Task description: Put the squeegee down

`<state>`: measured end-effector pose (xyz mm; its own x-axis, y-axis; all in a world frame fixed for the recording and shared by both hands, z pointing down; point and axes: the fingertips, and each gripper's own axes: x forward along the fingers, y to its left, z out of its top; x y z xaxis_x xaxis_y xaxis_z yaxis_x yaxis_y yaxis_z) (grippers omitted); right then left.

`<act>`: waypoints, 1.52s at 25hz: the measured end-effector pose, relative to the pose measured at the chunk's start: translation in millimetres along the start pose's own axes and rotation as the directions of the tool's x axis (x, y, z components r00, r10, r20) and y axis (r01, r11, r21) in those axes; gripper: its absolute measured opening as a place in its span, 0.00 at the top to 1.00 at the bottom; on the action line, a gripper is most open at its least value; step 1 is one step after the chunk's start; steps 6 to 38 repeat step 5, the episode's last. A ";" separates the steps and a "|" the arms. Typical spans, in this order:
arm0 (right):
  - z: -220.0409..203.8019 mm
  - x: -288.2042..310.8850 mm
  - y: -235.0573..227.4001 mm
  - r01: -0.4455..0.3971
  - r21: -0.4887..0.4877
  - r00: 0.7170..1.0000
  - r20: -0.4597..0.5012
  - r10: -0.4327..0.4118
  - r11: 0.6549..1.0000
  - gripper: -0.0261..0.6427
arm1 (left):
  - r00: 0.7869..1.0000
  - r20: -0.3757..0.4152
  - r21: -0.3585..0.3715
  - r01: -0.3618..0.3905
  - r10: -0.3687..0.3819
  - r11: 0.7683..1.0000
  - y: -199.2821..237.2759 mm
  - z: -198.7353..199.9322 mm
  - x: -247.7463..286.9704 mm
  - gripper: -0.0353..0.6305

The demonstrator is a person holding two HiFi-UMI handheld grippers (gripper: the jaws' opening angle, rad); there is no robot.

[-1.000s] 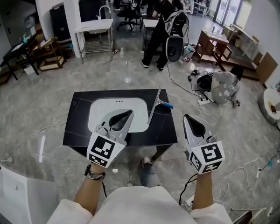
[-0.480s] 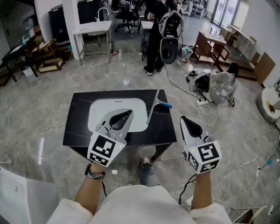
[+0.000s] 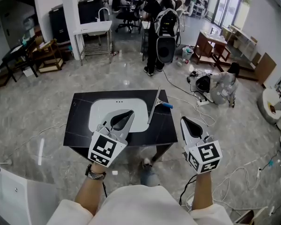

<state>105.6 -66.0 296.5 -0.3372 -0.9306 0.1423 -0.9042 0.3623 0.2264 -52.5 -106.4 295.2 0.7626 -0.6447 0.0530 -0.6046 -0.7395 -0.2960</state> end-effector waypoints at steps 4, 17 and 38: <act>-0.8 0.9 -0.5 0.000 0.003 1.000 -0.007 0.000 1.000 0.95 | 1.000 -0.005 -0.003 0.002 -0.003 1.000 1.1 -0.2 0.5 0.95; -0.9 1.2 -0.6 0.001 0.003 1.000 -0.009 -0.001 1.000 0.95 | 1.000 -0.006 -0.004 0.003 -0.003 1.000 1.6 -0.2 0.6 0.95; -0.9 1.2 -0.6 0.001 0.003 1.000 -0.009 -0.001 1.000 0.95 | 1.000 -0.006 -0.004 0.003 -0.003 1.000 1.6 -0.2 0.6 0.95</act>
